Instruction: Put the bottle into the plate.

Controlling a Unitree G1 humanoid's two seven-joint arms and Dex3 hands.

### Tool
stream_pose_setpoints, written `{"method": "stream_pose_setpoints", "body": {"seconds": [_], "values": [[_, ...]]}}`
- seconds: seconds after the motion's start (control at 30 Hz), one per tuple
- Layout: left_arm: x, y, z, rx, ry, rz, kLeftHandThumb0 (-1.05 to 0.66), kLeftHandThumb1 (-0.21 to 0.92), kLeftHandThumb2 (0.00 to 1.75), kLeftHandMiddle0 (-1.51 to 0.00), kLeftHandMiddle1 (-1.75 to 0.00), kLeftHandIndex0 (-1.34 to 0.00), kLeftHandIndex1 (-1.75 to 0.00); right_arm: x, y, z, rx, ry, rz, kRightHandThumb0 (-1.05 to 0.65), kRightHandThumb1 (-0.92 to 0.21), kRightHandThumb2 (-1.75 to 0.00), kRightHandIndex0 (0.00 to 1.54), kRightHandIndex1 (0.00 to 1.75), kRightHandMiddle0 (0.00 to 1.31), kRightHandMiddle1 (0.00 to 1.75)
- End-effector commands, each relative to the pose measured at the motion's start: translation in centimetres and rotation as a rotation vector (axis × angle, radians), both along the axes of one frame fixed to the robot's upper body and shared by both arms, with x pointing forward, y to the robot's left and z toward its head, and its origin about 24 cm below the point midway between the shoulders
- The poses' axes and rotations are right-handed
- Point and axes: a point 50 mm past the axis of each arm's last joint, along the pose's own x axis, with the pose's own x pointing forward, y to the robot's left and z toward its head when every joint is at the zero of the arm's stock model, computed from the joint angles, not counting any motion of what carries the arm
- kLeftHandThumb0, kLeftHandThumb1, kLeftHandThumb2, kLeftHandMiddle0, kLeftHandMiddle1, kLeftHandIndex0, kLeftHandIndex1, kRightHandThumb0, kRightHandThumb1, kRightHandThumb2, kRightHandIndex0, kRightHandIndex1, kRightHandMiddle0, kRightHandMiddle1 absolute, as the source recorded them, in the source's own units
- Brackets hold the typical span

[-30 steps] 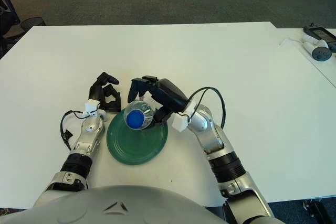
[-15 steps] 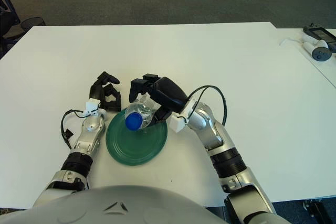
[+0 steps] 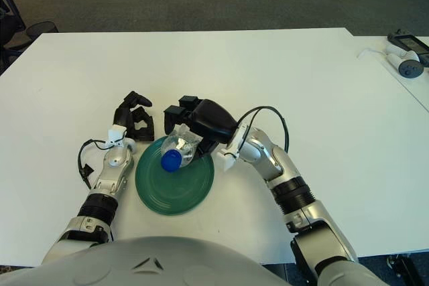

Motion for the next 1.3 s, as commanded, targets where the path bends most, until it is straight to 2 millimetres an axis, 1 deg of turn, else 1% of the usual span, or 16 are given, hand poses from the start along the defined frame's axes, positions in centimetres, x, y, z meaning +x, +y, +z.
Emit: {"method": "stream_pose_setpoints", "body": {"seconds": [0.0,0.13,0.27,0.4,0.47,0.53,0.77,0.93,1.1,1.27], "values": [[-0.1,0.2,-0.9,0.014,0.057,-0.002,0.0,-0.08,1.73,-0.93,-1.64,-0.7,-1.75,0.2,-0.1,0.2,-0.037,-0.027,0.02,-0.38,-0.75,-0.7,0.26,1.75,0.35,1.68],[-0.1,0.2,-0.9,0.006,0.056,-0.007,0.0,-0.08,1.73,-0.93,-1.64,-0.7,-1.75,0.1,-0.2,0.1,-0.042,-0.032,0.029,-0.38,-0.78,-0.65,0.17,1.75,0.33,1.68],[0.0,0.1,-1.0,-0.003,0.054,-0.009,0.0,-0.06,1.71,-0.91,-1.65,-0.68,-1.75,0.1,-0.3,-0.1,-0.038,-0.037,0.033,-0.38,-0.81,-0.64,0.13,1.72,0.3,1.71],[0.0,0.1,-1.0,0.007,0.048,-0.008,0.0,-0.05,1.71,-0.9,-1.67,-0.67,-1.75,0.0,-0.3,-0.5,-0.037,-0.04,0.039,-0.37,-0.84,-0.6,0.14,1.59,0.28,1.71],[0.0,0.1,-0.9,0.014,0.044,-0.009,0.0,-0.05,1.71,-0.9,-1.67,-0.67,-1.75,0.0,-0.2,-0.6,-0.04,-0.039,0.046,-0.37,-0.88,-0.53,0.15,1.49,0.26,1.71],[0.0,0.1,-0.9,0.017,0.042,-0.012,0.0,-0.04,1.7,-0.89,-1.67,-0.66,-1.75,0.0,-0.1,-0.7,-0.041,-0.038,0.051,-0.36,-0.9,-0.5,0.15,1.45,0.25,1.7],[0.2,0.1,-1.0,0.027,0.051,-0.009,0.0,-0.02,1.68,-0.88,-1.67,-0.65,-1.75,-0.1,0.0,-1.1,-0.044,-0.028,0.069,-0.36,-0.92,-0.49,0.17,1.34,0.23,1.72],[0.3,0.0,-0.9,0.045,0.052,-0.008,0.0,-0.07,1.72,-0.91,-1.66,-0.68,-1.75,-0.1,-0.1,-1.3,-0.042,-0.021,0.068,-0.36,-0.92,-0.51,0.19,1.25,0.2,1.74],[0.5,0.1,-1.0,0.039,0.061,-0.015,0.0,-0.08,1.74,-0.93,-1.66,-0.69,-1.75,-0.2,-0.1,-1.5,-0.048,-0.025,0.067,-0.36,-0.92,-0.51,0.22,1.24,0.2,1.75],[0.6,0.0,-1.0,0.028,0.065,-0.013,0.0,-0.08,1.74,-0.93,-1.66,-0.69,-1.75,-0.3,-0.1,-1.7,-0.049,-0.038,0.069,-0.36,-0.92,-0.51,0.23,1.28,0.2,1.75]]}}
